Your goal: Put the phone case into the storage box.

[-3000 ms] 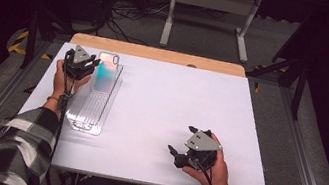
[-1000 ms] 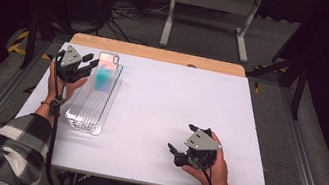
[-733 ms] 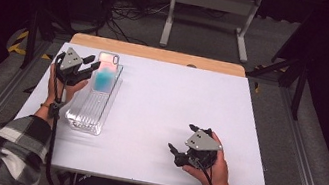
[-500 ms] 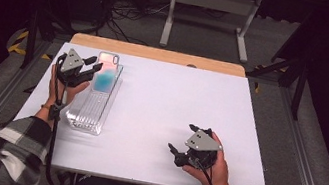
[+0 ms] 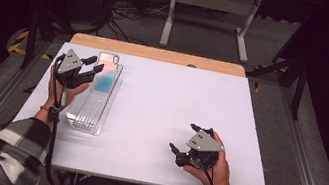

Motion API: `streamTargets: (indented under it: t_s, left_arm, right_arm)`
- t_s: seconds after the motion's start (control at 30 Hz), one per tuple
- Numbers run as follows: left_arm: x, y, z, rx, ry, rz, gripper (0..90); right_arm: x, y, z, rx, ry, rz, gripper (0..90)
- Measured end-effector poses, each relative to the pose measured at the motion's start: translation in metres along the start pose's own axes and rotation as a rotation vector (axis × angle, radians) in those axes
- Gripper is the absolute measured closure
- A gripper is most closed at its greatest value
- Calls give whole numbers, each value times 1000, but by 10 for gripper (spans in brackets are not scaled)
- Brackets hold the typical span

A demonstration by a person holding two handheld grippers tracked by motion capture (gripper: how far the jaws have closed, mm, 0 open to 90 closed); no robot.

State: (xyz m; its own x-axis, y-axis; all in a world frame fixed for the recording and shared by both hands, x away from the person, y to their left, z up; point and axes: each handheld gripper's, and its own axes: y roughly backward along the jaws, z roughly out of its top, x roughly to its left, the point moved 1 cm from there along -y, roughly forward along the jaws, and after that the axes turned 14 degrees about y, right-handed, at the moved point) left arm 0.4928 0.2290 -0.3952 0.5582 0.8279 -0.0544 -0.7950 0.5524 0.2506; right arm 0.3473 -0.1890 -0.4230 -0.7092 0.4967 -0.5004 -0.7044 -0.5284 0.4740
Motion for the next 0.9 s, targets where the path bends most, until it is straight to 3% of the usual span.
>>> streamTargets:
  t_s: [0.9]
  left_arm:
    - [-5,2,1,4,-11,-10,378]
  right_arm:
    - [0,0,0,-2,2,0,113]
